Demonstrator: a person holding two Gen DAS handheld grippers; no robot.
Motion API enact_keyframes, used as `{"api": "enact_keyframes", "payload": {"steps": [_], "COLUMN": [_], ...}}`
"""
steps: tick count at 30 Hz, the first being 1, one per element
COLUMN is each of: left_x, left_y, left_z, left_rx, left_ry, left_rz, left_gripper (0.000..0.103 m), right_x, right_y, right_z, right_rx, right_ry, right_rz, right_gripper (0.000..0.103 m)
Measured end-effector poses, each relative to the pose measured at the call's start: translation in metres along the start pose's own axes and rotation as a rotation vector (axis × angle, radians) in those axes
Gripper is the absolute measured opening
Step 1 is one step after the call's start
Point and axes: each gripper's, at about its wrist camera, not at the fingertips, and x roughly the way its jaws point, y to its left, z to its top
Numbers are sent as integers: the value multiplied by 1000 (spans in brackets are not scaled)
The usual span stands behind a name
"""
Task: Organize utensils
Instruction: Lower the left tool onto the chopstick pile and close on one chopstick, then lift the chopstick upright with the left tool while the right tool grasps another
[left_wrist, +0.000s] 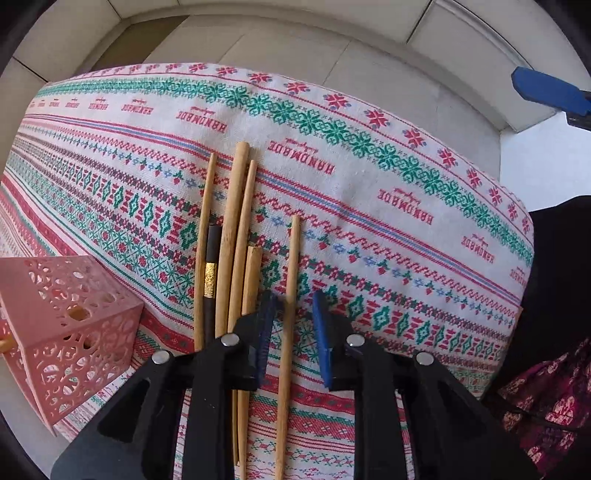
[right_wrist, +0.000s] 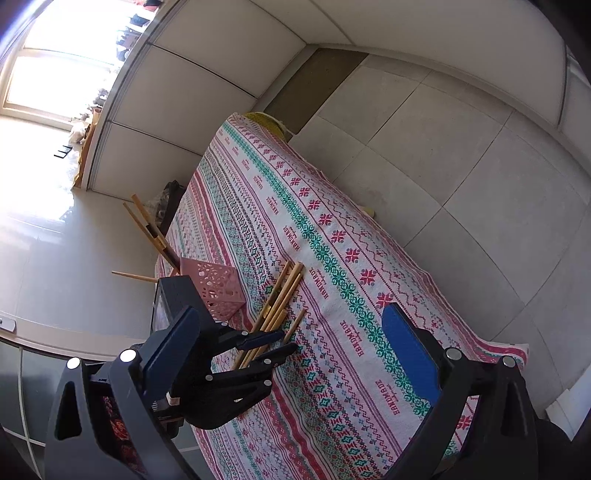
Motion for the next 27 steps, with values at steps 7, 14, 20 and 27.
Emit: {"api": "enact_keyframes", "payload": {"steps": [7, 14, 20, 27], "left_x": [1, -80, -122, -147], "left_y": [-5, -7, -52, -72], "left_z": [-41, -159, -261, -301], "left_rx": [-226, -544, -633, -605], "left_ry": [-121, -492, -838, -979], "left_rz": [25, -62, -102, -103], "left_gripper": [5, 5, 5, 5], "right_x": [12, 96, 144, 165], "right_y": [-6, 8, 24, 52], "right_z": [2, -23, -49, -48], "right_rx": [39, 135, 250, 190], "right_ry": [26, 300, 345, 251], "right_rz": [-28, -35, -116, -285], "right_gripper": [96, 46, 21, 8]}}
